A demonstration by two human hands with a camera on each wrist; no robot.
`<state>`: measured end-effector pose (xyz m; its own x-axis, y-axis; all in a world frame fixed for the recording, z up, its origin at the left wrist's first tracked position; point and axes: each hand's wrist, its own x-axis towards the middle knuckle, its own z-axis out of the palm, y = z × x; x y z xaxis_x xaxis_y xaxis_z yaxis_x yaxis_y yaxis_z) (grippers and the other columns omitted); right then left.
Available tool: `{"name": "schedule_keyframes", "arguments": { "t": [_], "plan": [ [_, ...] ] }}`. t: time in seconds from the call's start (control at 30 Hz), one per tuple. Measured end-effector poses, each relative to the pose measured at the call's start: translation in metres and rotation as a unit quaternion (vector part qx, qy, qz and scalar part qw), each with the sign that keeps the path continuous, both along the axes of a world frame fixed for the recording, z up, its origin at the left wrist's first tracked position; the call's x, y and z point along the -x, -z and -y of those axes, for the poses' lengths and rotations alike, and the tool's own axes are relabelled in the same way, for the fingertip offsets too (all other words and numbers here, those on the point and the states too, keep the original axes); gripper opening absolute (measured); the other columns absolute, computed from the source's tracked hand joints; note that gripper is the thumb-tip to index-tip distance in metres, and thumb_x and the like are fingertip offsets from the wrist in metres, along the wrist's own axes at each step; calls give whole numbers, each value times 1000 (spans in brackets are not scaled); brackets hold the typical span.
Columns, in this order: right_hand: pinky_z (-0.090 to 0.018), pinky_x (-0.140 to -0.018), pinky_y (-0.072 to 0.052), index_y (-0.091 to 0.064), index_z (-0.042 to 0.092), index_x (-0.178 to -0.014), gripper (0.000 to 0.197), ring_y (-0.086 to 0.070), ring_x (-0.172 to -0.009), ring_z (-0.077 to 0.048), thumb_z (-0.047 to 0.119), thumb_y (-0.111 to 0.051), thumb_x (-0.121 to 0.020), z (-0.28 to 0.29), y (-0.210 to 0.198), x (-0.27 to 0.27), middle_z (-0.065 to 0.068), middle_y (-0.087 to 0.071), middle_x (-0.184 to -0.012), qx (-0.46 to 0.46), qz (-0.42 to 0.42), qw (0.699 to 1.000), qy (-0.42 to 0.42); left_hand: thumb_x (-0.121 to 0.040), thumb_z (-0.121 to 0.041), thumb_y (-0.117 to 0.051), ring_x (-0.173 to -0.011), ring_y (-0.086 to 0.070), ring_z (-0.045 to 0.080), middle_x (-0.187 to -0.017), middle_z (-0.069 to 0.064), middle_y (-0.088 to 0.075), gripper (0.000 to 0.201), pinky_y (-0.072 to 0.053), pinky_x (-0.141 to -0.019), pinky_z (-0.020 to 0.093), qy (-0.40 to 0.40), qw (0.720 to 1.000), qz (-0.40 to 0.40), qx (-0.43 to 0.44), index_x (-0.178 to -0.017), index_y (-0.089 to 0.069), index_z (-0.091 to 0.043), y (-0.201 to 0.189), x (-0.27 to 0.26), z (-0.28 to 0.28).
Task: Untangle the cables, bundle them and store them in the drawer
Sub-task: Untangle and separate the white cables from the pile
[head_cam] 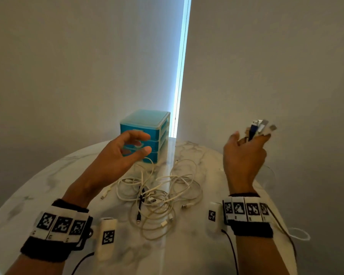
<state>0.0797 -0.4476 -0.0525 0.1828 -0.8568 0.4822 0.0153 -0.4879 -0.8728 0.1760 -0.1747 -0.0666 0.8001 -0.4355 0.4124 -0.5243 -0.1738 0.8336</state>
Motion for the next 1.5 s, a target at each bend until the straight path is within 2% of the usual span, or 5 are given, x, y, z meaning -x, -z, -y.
{"name": "schedule_keyframes", "arguments": {
  "t": [0.1, 0.27, 0.77, 0.97, 1.5],
  "plan": [
    [-23, -74, -55, -68, 20, -105, 13, -62, -68, 3, 32, -69, -102, -31, 3, -7, 13, -67, -81, 24, -10, 985, -169, -97, -34, -72, -111, -70, 7, -114, -17, -74, 19, -58, -100, 38, 59, 998, -13, -19, -116, -74, -36, -2, 10, 7],
    [-16, -51, -38, -53, 26, -63, 38, -47, -51, -1, 26, -73, -95, -57, 11, -17, 12, -55, -54, 80, -89, 928, -352, -98, -41, -69, -103, -75, 16, -121, -9, -74, 30, -57, -77, 21, 92, 996, -3, 22, -127, -68, -37, -9, 20, 19],
    [-16, -51, -34, -37, 25, -60, 46, -43, -48, -4, 10, -73, -85, -81, 33, -28, 13, -45, -48, 182, -220, 850, -442, -81, -46, -82, -111, -75, 22, -114, 1, -78, 56, -61, -101, 46, 69, 996, -14, 58, -132, -71, -27, 0, 7, 29],
    [-13, -55, -45, -67, 13, -79, 10, -64, -61, -3, 11, -71, -88, -89, 41, -34, 12, -68, -65, 201, -218, 839, -457, -64, -104, -51, -109, -64, -4, -125, -25, -61, 76, -63, -81, 24, 14, 999, 32, -3, -114, -62, -48, 0, 16, 44],
    [-11, -50, -38, -54, 35, -62, 42, -50, -42, 4, 38, -81, -94, -58, -3, -43, 23, -53, -44, 186, -314, 777, -513, -96, -19, -61, -73, -75, 21, -65, 1, -65, 52, -60, -64, 33, -155, 939, 289, -101, -54, -32, -26, -44, -15, 73]
  ]
}}
